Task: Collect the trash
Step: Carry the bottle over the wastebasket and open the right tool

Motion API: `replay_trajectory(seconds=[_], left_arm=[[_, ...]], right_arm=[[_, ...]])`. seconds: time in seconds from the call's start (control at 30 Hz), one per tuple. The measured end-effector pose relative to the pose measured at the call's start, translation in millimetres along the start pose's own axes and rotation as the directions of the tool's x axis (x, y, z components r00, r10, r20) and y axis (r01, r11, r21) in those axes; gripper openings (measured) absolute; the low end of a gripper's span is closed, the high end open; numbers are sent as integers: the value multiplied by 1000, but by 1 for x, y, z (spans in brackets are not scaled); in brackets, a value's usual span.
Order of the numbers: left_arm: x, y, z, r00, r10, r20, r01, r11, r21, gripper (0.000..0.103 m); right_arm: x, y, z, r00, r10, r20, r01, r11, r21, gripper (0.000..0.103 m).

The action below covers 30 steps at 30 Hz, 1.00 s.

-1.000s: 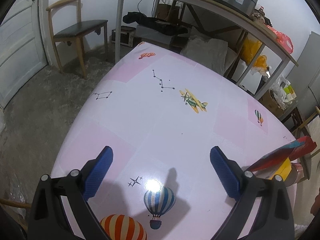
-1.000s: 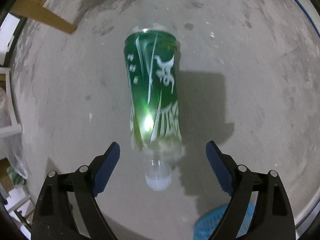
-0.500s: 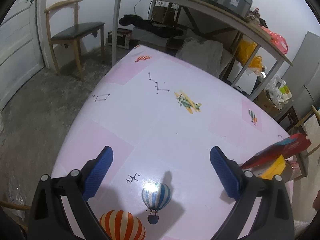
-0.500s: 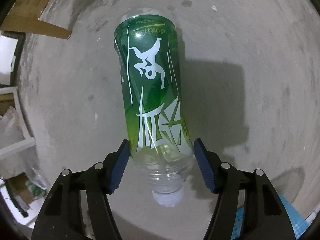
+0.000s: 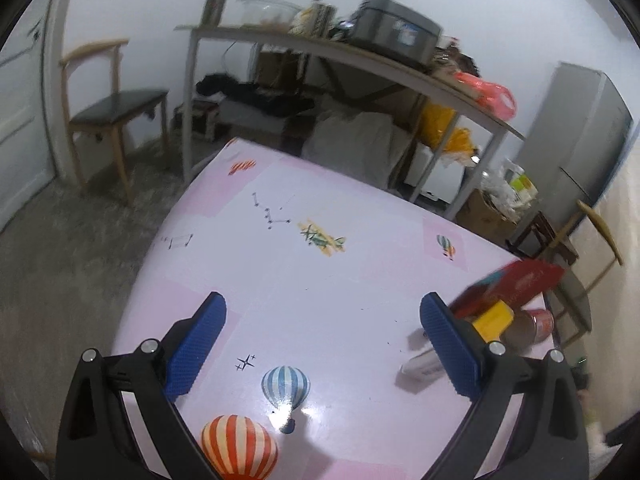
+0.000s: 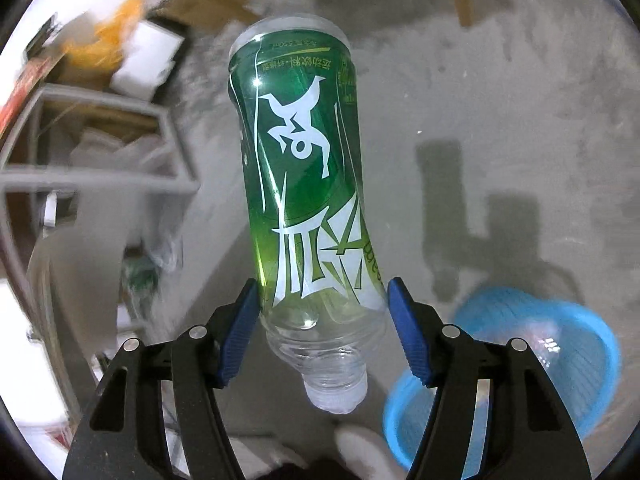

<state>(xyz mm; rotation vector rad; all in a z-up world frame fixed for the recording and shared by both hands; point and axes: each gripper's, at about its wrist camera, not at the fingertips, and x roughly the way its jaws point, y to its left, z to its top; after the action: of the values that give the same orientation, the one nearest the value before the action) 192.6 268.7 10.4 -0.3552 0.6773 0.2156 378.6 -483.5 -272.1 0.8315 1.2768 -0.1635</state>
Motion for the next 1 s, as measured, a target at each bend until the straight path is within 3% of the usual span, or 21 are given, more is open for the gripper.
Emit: replay_trajectory(seconds=[0.13, 0.27, 0.4, 0.57, 0.73, 0.83, 1.0], left_arm=[[-11, -7, -9, 999, -36, 8, 35, 998, 57, 95], [-23, -14, -19, 997, -71, 15, 69, 992, 103, 95], [-36, -18, -29, 991, -134, 10, 133, 986, 99, 95], [-47, -28, -38, 981, -193, 0, 192, 974, 117, 95], [-51, -38, -45, 968, -251, -12, 250, 958, 139, 95], [-52, -44, -50, 962, -273, -16, 272, 949, 161, 95], [-54, -47, -60, 956, -291, -25, 291, 939, 183, 95]], right_arm=[[-62, -15, -66, 991, -119, 61, 124, 989, -79, 61], [-72, -59, -113, 966, -255, 45, 258, 964, -70, 61], [-41, -98, -132, 966, -253, -49, 255, 966, 34, 62], [11, -123, -131, 952, -303, -48, 307, 941, 143, 66], [2, -127, -152, 950, -312, 8, 305, 932, 196, 73], [-33, -133, -177, 951, -306, 36, 293, 934, 203, 73], [-73, -119, -203, 932, -344, 115, 319, 928, 191, 73]])
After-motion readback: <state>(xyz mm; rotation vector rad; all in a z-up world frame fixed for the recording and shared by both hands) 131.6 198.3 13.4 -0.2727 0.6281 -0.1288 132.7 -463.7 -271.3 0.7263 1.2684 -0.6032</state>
